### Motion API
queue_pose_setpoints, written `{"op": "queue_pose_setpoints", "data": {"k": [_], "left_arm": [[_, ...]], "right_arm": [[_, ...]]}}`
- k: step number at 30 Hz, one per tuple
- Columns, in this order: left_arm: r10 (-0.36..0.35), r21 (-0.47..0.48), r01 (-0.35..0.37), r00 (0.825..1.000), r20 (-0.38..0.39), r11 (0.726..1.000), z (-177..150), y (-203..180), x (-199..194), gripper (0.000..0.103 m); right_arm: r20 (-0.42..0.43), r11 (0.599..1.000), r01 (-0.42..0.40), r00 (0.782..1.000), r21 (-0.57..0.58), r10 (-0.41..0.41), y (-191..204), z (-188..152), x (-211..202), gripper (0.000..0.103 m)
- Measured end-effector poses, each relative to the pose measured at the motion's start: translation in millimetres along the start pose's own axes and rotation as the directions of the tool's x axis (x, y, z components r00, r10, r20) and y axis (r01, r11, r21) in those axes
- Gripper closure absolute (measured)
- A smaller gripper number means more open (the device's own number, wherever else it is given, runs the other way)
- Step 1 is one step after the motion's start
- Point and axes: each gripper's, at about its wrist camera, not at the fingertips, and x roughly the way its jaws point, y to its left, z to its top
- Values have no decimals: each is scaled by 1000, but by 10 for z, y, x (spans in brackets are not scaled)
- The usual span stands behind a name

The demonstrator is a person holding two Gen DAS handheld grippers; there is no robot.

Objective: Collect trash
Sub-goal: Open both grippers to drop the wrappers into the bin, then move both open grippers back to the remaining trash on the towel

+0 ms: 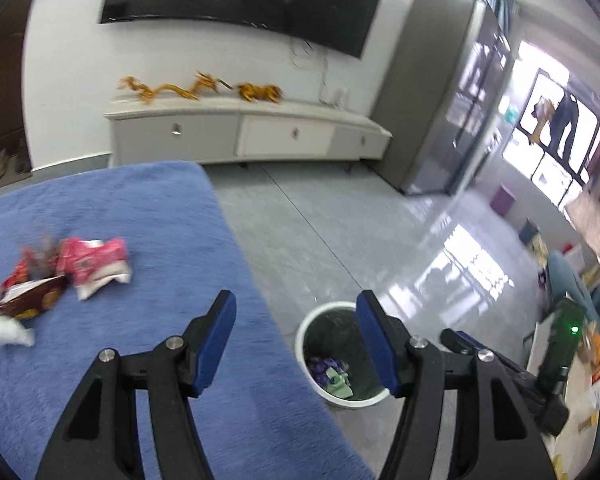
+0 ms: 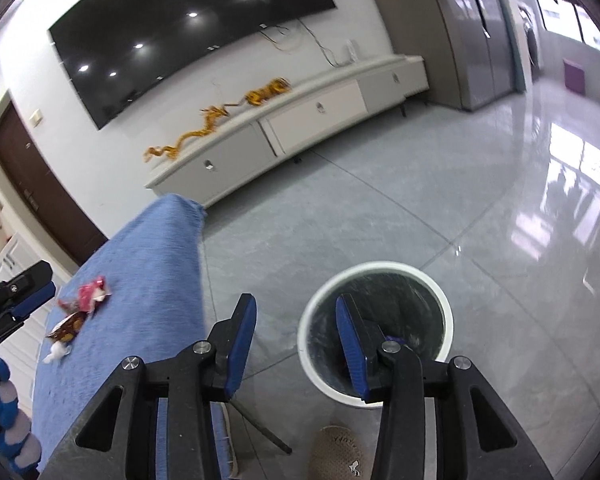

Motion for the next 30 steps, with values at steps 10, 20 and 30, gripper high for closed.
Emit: {"op": "queue_pose_setpoints", "data": {"k": [10, 20, 30], "left_arm": [[35, -73, -29, 995, 91, 997, -147, 576, -836, 42], [149, -153, -123, 974, 172, 981, -404, 1303, -1511, 32], [261, -222, -224, 953, 154, 949, -645, 1994, -1681, 26]], "right_arm": [[65, 990, -43, 997, -133, 52, 696, 56, -450, 58], [84, 966, -77, 991, -246, 101, 1274, 6, -699, 54], [24, 923, -135, 988, -361, 154, 1807, -75, -511, 48]]}}
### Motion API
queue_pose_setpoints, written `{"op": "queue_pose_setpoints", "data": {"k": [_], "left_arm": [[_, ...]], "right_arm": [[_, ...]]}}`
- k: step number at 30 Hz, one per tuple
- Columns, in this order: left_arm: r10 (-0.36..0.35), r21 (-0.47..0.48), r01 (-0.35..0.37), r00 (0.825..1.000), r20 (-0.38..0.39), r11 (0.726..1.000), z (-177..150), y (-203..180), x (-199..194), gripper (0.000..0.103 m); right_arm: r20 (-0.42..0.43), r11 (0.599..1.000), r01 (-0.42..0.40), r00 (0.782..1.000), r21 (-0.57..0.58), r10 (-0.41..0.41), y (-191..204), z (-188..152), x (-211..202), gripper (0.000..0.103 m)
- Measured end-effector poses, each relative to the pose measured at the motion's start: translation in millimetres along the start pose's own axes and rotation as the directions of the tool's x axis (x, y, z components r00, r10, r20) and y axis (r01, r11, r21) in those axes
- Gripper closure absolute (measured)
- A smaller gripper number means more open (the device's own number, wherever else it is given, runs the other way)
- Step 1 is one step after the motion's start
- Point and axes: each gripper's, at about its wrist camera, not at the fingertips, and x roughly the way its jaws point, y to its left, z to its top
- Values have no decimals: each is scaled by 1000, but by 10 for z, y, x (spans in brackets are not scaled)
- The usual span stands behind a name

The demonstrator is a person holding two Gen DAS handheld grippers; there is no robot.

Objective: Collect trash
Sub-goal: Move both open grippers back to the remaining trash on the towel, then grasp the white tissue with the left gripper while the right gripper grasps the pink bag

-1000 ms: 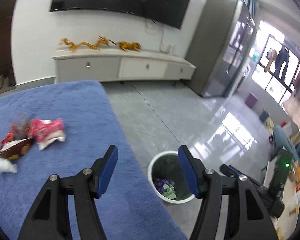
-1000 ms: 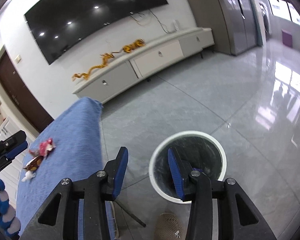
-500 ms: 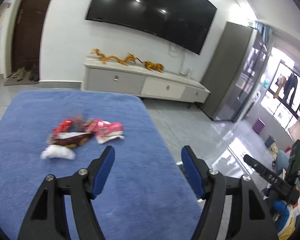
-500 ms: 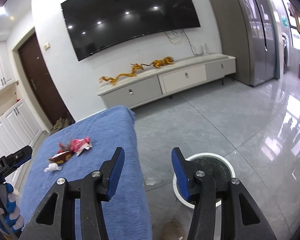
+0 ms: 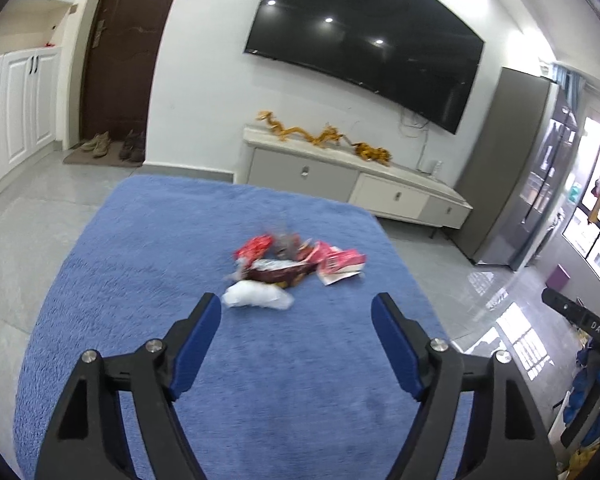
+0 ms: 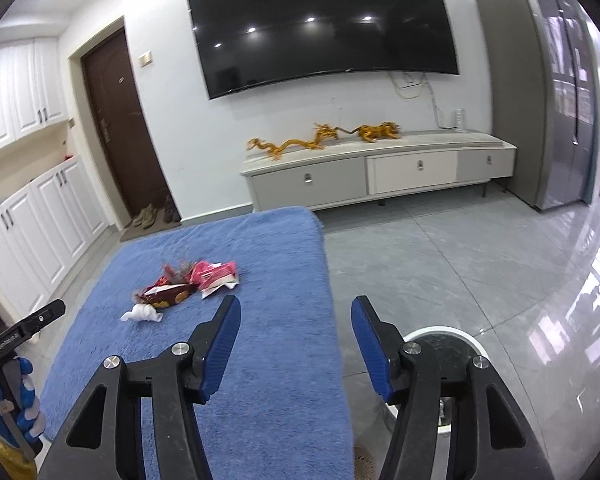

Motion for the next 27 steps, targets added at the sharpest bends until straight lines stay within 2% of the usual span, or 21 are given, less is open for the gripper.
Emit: {"op": "queue_pose_setpoints", "data": {"k": [6, 11, 17, 20, 27], "left_arm": [[33, -5, -33, 997, -63, 999, -74, 205, 342, 25], [38, 20, -36, 994, -105, 999, -139, 247, 667, 18], [59, 43, -53, 986, -156, 998, -117, 296, 1136, 18], [77, 94, -61, 982, -174, 994, -90, 265, 1380, 18], [115, 126, -90, 971, -208, 988, -89, 280, 1769, 18]], "right_arm": [[-63, 998, -47, 997, -31, 45, 190, -1, 432, 44], [-114, 995, -87, 990, -53, 80, 306, 2, 853, 38], [-179, 987, -141, 976, -77, 125, 451, 23, 1463, 33], [-208, 983, -162, 968, -90, 141, 552, 41, 1796, 26], [-250, 971, -209, 952, -114, 176, 783, 47, 2330, 23]]}}
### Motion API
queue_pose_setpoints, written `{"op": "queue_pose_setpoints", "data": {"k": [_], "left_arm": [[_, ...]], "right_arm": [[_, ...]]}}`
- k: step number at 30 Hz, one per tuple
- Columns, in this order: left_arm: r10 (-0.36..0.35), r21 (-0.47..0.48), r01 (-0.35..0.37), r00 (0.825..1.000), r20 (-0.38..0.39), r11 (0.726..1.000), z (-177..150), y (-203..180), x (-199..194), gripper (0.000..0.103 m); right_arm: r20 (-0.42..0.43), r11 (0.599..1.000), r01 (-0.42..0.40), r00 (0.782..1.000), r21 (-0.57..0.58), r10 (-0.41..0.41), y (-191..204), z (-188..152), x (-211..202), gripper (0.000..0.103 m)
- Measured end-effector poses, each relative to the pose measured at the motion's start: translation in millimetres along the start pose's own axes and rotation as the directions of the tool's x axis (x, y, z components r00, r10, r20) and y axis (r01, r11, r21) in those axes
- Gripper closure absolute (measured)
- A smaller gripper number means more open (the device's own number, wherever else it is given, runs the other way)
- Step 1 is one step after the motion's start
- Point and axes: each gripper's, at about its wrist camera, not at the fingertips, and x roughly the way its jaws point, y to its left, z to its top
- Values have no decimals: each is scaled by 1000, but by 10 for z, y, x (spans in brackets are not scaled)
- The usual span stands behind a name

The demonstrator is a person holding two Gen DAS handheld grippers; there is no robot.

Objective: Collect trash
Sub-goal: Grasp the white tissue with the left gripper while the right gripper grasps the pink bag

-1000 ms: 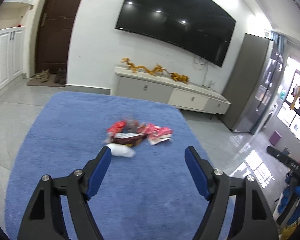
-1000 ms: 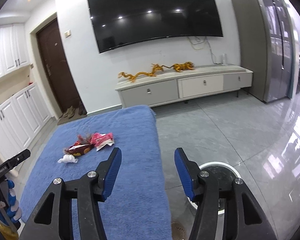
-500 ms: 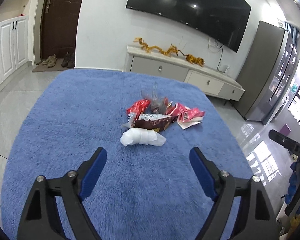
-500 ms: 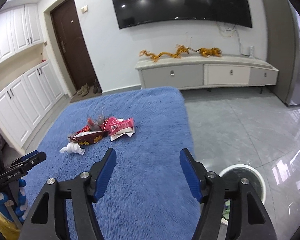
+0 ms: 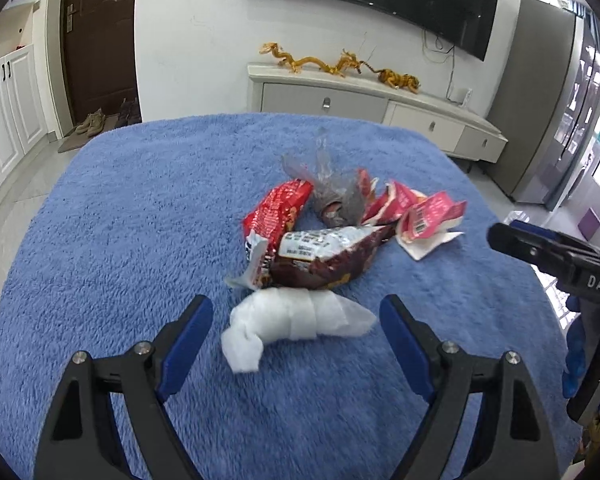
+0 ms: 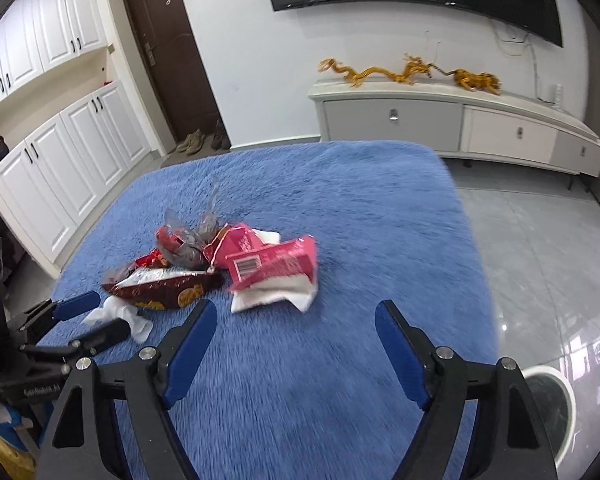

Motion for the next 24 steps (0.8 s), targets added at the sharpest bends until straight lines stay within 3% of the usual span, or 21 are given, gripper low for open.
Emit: {"op": "queue_pose_setpoints", "data": {"k": [9, 12, 13, 15, 24], "left_arm": [[-9, -55, 7, 999, -33, 998, -11, 136, 159, 19], [-8, -57, 7, 999, -32, 998, -20, 145, 158, 23], [-10, -53, 9, 999, -30, 999, -29, 149, 157, 26], [-8, -50, 6, 1000, -29, 999, -45, 163, 149, 32], [-8, -51, 7, 1000, -23, 999, -106, 166, 48, 59]], "right_arm": [[-48, 998, 14, 999, -59, -17, 151, 155, 535, 23], [-65, 995, 35, 997, -96, -42, 204, 140, 639, 23], [-70, 993, 47, 996, -111, -55, 223, 133, 665, 23], [-72, 990, 59, 995, -127, -68, 247, 121, 702, 38], [-32, 987, 48, 998, -150, -54, 280, 30, 489, 39]]}}
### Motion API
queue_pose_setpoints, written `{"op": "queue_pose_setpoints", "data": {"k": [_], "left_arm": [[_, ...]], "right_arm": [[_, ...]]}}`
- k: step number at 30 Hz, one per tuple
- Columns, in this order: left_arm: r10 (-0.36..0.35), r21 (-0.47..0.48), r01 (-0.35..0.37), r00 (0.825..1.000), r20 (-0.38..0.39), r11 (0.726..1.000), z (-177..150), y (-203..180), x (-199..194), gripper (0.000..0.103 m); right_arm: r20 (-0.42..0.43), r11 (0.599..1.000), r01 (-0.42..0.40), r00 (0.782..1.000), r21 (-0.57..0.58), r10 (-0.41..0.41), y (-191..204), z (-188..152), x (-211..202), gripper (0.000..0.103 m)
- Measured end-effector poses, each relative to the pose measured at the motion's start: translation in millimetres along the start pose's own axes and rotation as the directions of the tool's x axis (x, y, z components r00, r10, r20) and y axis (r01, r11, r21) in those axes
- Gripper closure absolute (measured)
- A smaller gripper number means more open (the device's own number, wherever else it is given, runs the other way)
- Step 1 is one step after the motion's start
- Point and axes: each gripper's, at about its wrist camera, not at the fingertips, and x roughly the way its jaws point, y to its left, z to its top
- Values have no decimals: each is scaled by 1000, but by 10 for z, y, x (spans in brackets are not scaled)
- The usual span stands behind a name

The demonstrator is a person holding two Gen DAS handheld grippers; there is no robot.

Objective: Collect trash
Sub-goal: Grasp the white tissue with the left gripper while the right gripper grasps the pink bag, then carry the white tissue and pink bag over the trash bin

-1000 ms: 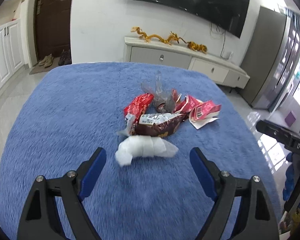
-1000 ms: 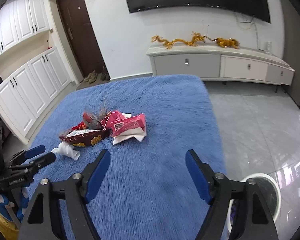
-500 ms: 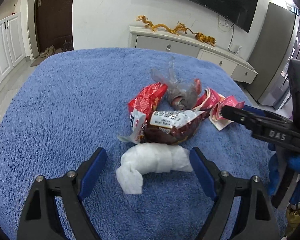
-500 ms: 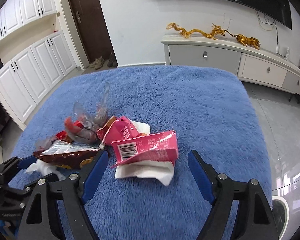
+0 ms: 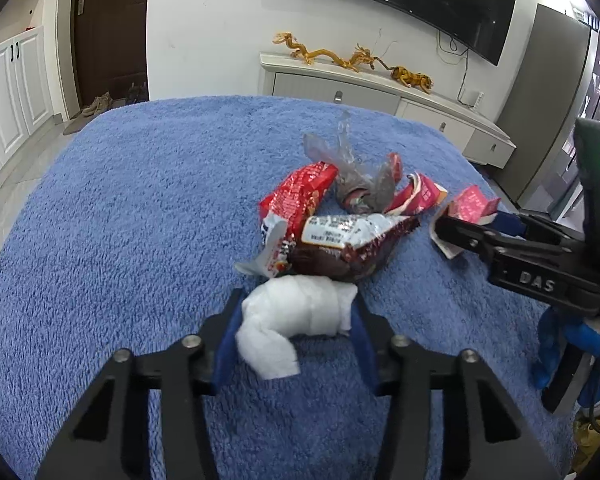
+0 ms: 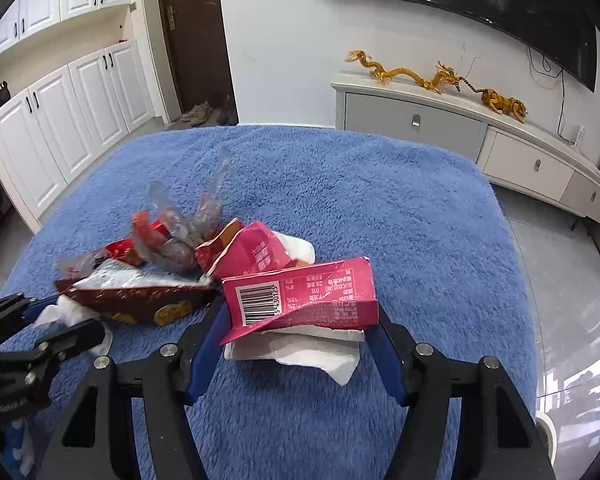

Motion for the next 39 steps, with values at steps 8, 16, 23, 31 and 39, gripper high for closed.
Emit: {"op": "queue_pose_setpoints", "data": {"k": [8, 16, 23, 31, 39], "left_arm": [[-66, -6, 66, 998, -23, 998, -269, -133, -304, 65], [-109, -8, 109, 994, 1, 994, -407, -262, -727, 66], [-143, 28, 142, 989, 37, 989, -396, -486, -1048, 66], [-230, 87, 225, 972, 48, 971, -270, -966, -1255, 66], [-329, 183, 326, 944, -15, 928, -70, -1844, -1079, 66]], "right_arm": [[35, 999, -45, 998, 28, 44, 36, -224, -500, 39], [76, 994, -54, 996, 99, 46, -19, -574, -1099, 39], [137, 984, -45, 990, 170, 22, -225, -781, -1599, 39], [200, 969, -19, 979, 244, -31, -562, -1016, -2033, 39], [203, 923, 28, 972, 383, -114, -1275, -1356, -2235, 39]]}}
